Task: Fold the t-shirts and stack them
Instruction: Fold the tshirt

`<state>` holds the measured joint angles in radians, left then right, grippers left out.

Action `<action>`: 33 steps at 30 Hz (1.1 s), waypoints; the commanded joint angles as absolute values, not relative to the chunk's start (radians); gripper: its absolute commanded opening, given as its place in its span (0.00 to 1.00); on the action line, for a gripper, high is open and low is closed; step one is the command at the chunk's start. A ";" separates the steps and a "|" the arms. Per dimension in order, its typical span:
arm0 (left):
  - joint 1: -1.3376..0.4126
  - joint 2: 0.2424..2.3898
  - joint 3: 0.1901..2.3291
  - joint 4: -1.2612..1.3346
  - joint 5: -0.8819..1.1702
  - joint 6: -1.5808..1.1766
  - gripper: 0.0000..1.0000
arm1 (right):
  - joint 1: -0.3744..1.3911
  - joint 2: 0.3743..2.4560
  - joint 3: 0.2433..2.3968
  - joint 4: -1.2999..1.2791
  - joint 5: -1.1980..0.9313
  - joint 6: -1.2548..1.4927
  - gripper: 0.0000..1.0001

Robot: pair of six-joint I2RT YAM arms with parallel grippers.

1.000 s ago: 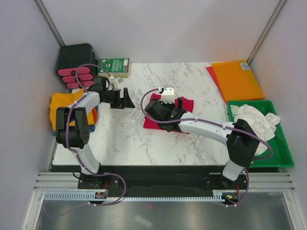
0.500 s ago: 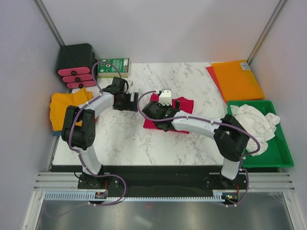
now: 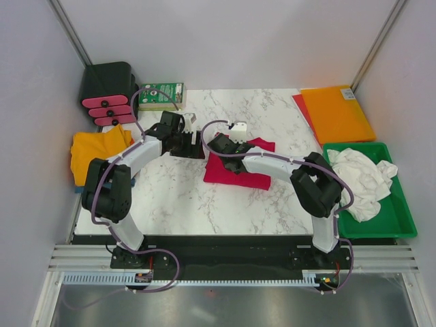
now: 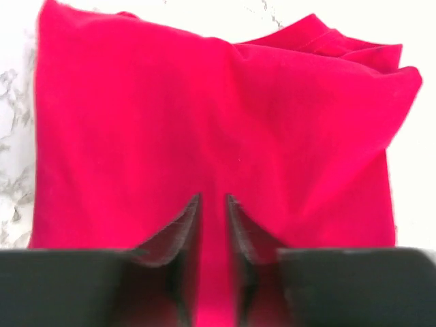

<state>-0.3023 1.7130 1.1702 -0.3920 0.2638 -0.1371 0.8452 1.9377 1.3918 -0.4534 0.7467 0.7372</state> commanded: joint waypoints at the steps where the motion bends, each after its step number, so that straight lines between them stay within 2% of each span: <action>1: -0.304 1.744 1.227 -0.356 0.385 -0.133 0.89 | 0.809 1.986 1.448 -0.425 0.664 0.761 0.20; 9: -0.331 1.867 1.312 -0.357 0.439 -0.184 0.89 | 0.782 2.055 1.425 -0.393 0.614 0.776 0.10; 27: -0.388 2.062 1.348 -0.394 0.364 -0.233 0.84 | 0.778 2.068 1.350 -0.380 0.575 0.827 0.06; 28: -0.388 2.069 1.351 -0.399 0.364 -0.233 0.83 | 0.776 2.068 1.347 -0.379 0.577 0.828 0.06; 33: -0.388 2.088 1.358 -0.429 0.364 -0.218 0.65 | 0.778 2.059 1.333 -0.380 0.578 0.836 0.06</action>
<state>-0.3828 2.0228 1.3701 -0.3641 0.3950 -0.2150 0.7761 2.0556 1.3754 -0.3607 0.6285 0.8021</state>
